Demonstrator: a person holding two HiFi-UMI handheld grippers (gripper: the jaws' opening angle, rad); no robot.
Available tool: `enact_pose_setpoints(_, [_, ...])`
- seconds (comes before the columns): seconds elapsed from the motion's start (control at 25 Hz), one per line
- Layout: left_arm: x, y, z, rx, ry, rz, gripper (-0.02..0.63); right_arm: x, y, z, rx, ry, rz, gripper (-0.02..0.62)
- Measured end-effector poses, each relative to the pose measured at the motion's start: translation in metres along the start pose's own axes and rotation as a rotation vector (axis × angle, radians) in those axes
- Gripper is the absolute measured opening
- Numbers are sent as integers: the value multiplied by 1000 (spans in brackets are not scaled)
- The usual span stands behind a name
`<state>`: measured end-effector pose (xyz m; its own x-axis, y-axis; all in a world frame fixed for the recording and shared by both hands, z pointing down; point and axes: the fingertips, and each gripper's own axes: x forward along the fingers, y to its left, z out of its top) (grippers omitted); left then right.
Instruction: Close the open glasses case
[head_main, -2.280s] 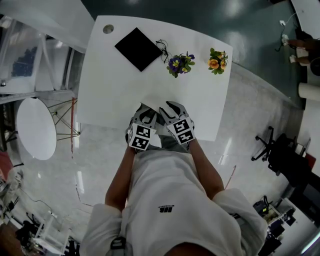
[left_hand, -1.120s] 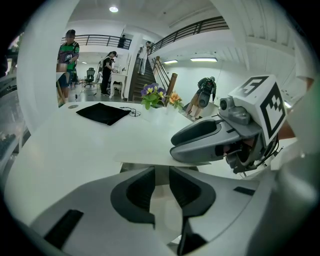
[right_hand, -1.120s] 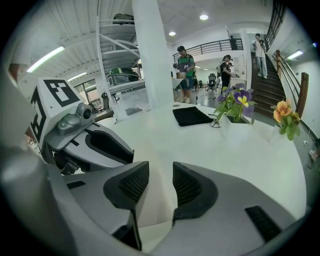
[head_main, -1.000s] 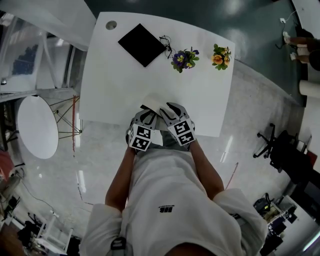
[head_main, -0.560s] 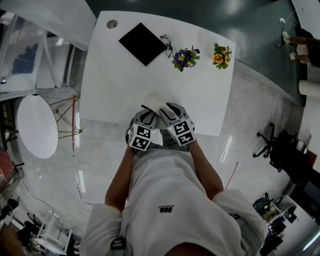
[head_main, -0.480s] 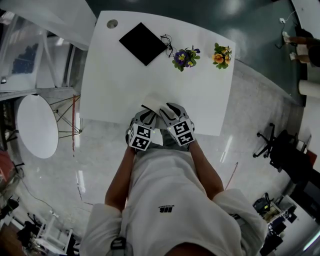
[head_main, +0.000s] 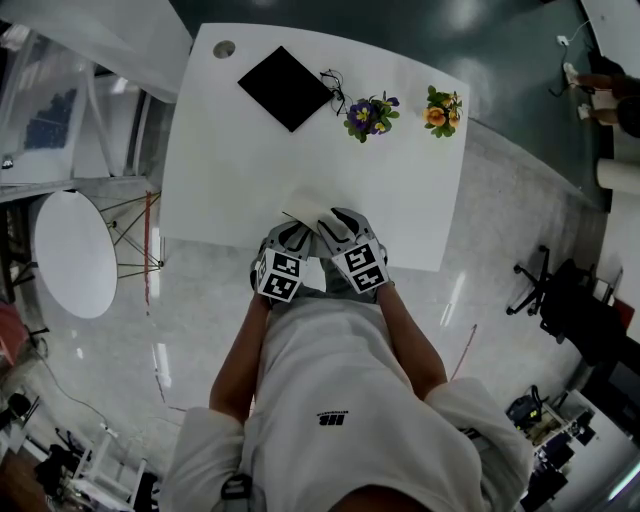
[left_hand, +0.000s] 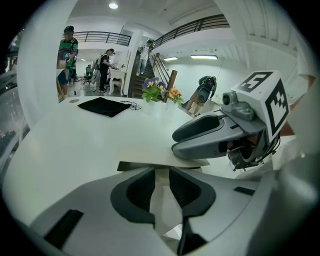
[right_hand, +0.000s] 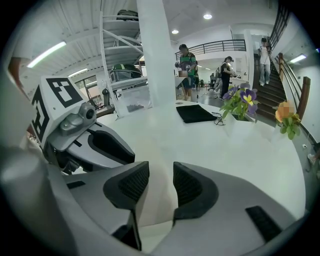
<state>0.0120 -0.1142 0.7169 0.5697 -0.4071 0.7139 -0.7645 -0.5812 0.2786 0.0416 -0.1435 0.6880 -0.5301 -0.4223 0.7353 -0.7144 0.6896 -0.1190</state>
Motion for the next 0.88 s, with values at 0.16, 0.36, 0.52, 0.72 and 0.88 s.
enact_pose_setpoints(0.16, [0, 0, -4, -3, 10, 0, 101, 0, 1, -2, 0, 3, -3, 156])
enact_pose_setpoints(0.36, [1, 1, -7, 0, 17, -1, 101, 1, 2, -4, 0, 7, -7, 161])
enact_pose_setpoints(0.52, [2, 3, -12, 1, 28, -1, 103, 4, 3, -7, -2, 11, -13, 171])
enact_pose_setpoints(0.72, [2, 2, -15, 4, 37, -6, 103, 4, 4, -9, -6, 19, -21, 184])
enact_pose_setpoints(0.88, [1, 2, -16, 8, 40, -9, 104, 4, 5, -11, -9, 20, -29, 186])
